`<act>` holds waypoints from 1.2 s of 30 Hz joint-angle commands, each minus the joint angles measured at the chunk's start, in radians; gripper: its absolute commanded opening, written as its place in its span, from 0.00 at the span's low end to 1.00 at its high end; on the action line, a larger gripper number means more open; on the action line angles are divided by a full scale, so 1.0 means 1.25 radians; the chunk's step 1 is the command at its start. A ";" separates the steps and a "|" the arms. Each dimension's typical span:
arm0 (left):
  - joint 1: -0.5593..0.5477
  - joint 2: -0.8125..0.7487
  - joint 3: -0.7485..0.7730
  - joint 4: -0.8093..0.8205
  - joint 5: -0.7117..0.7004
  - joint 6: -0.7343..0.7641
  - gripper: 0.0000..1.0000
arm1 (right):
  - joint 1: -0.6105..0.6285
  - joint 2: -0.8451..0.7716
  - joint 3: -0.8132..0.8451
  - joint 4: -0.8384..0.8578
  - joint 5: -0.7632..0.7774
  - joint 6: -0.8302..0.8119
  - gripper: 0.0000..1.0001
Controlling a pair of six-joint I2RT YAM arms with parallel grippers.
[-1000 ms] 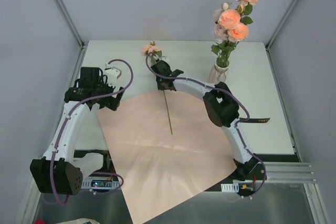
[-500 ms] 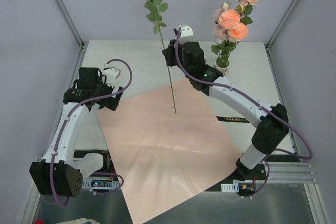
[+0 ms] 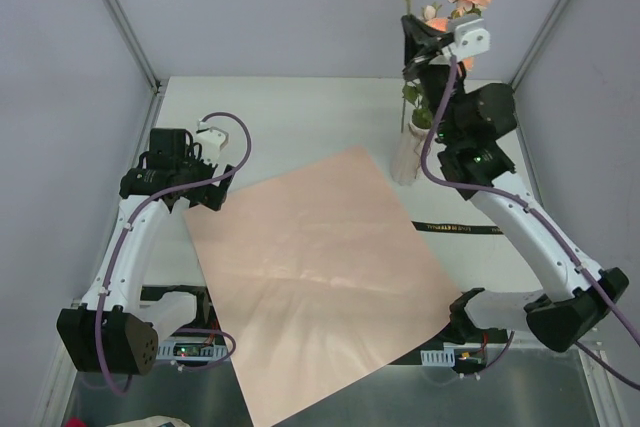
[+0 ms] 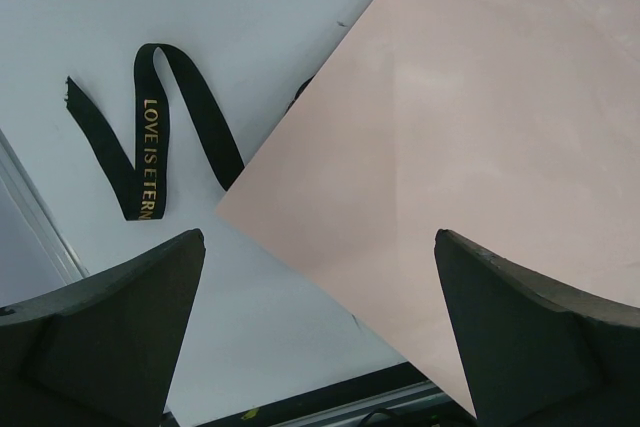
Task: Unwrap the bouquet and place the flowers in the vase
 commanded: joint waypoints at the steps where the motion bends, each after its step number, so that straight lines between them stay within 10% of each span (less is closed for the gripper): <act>1: 0.009 -0.003 0.016 0.004 0.013 -0.012 0.99 | -0.090 -0.062 -0.034 0.089 -0.011 -0.032 0.01; 36: 0.009 0.016 0.043 -0.002 0.010 0.003 0.99 | -0.239 0.026 -0.146 0.339 -0.040 0.072 0.01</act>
